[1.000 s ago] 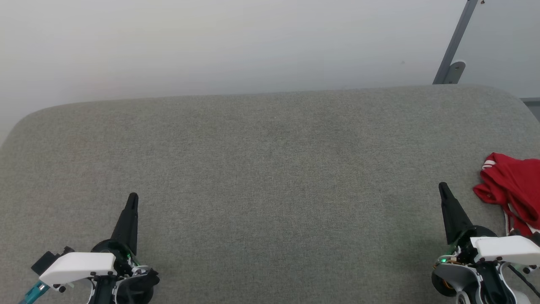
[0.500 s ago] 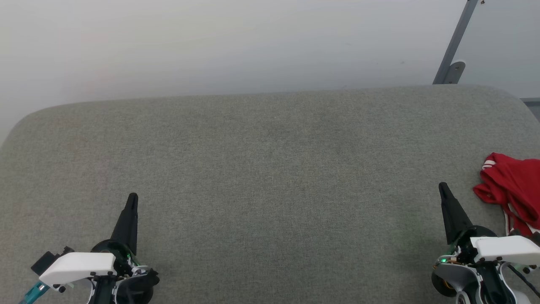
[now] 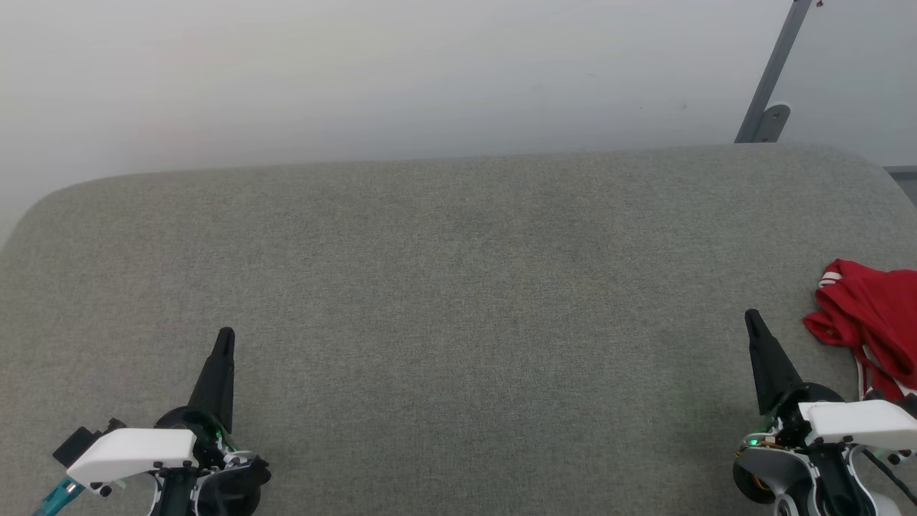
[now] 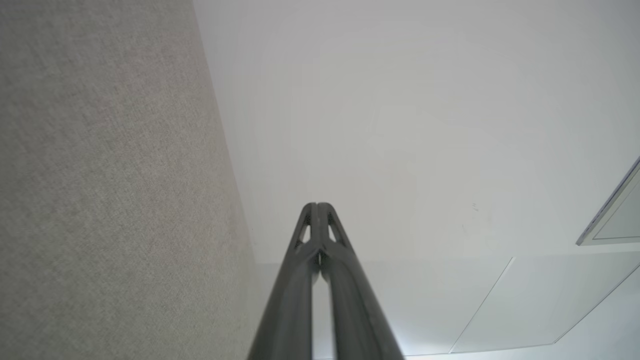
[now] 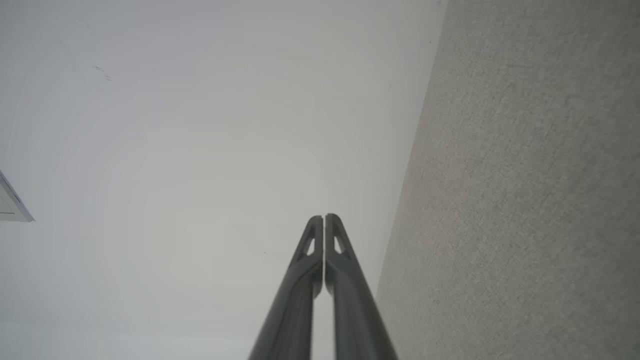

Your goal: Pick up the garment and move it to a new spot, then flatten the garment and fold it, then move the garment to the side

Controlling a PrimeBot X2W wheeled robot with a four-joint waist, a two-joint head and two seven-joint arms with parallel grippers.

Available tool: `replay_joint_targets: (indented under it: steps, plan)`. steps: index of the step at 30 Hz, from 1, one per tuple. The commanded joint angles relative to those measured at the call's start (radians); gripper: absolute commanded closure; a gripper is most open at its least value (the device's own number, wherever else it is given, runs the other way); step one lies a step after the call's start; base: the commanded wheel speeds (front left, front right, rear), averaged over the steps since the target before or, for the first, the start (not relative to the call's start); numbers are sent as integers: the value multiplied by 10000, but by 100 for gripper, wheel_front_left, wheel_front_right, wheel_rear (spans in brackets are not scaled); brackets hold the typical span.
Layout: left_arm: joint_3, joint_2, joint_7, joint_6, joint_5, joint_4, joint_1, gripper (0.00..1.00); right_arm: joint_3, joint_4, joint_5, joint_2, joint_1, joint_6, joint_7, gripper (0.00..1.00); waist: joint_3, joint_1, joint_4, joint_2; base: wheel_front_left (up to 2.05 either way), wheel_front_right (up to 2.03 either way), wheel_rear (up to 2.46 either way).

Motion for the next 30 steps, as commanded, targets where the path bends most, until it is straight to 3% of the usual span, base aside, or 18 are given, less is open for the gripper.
replay_joint_targets:
  steps: [1, 30]
  plan:
    - [41, -16, 28, 4, 30, -1, -126, 100, 6, 14, 40, 15, -47, 0, 9, 100, 0, 0, 0, -1, 0, 0, 0]
    - [62, -30, 58, 4, 50, -2, -130, 100, 9, 14, 41, 15, -47, 0, 8, 100, 0, 0, 0, -1, 0, 0, 0]
